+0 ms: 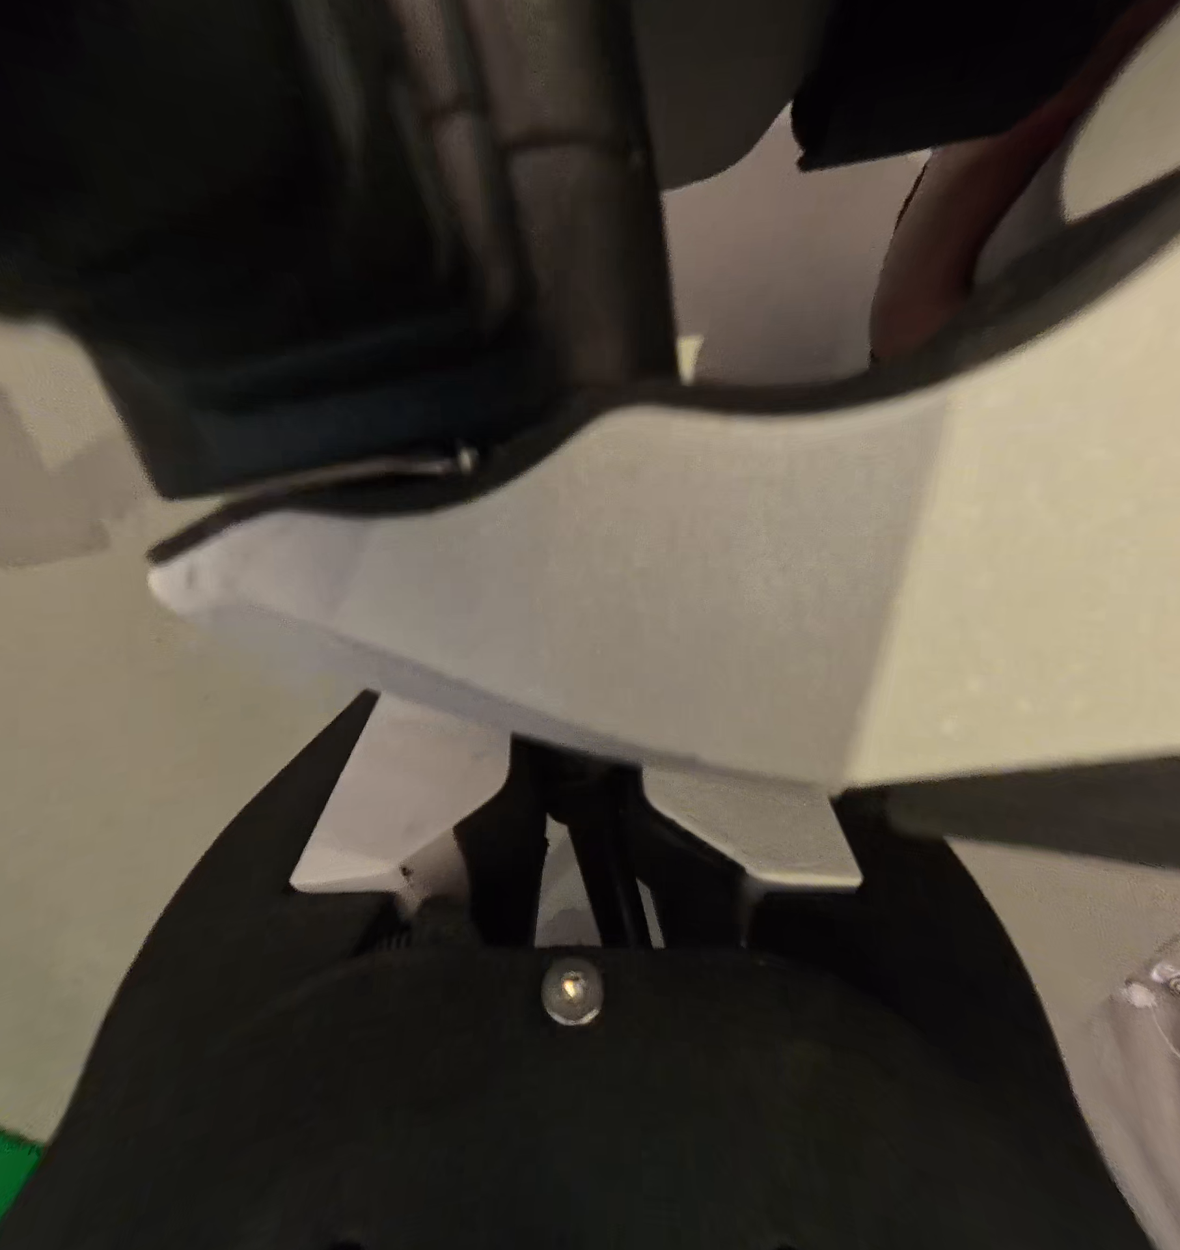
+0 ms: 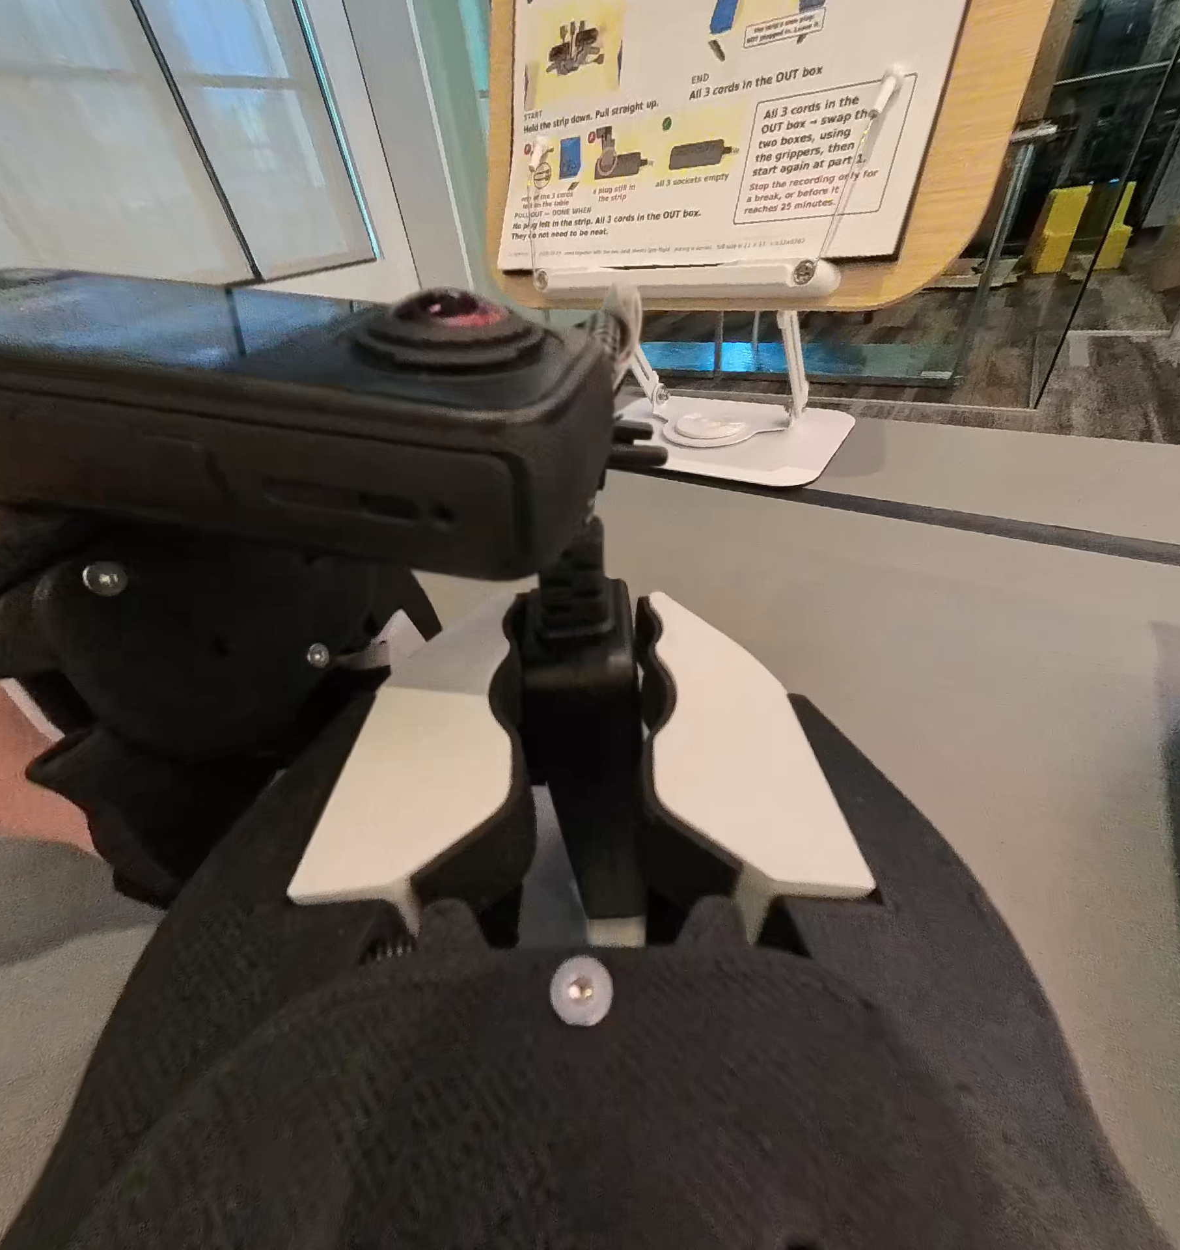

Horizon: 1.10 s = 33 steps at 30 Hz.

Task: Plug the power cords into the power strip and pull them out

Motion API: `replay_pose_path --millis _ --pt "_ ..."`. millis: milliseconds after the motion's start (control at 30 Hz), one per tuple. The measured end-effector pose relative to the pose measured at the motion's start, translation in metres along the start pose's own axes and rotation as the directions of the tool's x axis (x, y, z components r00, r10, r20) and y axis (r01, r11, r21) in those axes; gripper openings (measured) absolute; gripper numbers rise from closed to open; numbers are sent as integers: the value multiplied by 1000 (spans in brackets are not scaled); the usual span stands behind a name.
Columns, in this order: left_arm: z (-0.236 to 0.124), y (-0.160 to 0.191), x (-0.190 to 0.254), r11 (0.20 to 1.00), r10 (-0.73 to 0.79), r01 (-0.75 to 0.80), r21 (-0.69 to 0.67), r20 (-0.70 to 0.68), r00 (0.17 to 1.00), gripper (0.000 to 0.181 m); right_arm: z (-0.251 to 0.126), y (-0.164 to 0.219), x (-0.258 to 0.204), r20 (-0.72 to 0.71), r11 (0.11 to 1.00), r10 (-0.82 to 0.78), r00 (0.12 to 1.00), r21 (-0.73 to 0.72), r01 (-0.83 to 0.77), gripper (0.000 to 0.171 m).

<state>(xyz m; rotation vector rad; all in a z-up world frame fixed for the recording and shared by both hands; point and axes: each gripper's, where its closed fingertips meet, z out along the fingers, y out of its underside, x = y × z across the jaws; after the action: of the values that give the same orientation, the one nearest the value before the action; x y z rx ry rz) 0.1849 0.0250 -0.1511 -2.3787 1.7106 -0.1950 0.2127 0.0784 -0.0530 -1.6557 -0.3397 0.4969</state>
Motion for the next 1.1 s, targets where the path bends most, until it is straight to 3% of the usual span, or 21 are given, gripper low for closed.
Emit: replay_pose_path --millis 33,633,733,800,867,967,1100 --pt "0 -2 2 999 -19 20 32 -20 1000 24 1 0 0 8 1000 14 1000 3 -14 30" --pt "-5 1 -12 986 -115 108 126 52 992 23 17 -1 -9 124 1000 -25 992 10 24 30" --pt "-8 4 -2 981 -104 109 160 -35 994 24 15 1 -21 209 997 -63 976 -22 69 30" --pt "-8 8 1 984 -67 75 163 -51 996 27 12 1 -28 244 998 -55 968 -10 59 31" --pt "-7 8 -3 987 -29 32 158 -22 999 28 12 -2 -30 272 998 55 961 -10 -54 35" --pt "-7 8 -6 993 -19 23 115 -41 999 28 14 -1 -24 231 992 121 965 8 -126 35" --pt "-20 -1 -8 989 -20 31 143 -75 997 38 13 1 -21 166 1000 23 986 -18 -21 32"
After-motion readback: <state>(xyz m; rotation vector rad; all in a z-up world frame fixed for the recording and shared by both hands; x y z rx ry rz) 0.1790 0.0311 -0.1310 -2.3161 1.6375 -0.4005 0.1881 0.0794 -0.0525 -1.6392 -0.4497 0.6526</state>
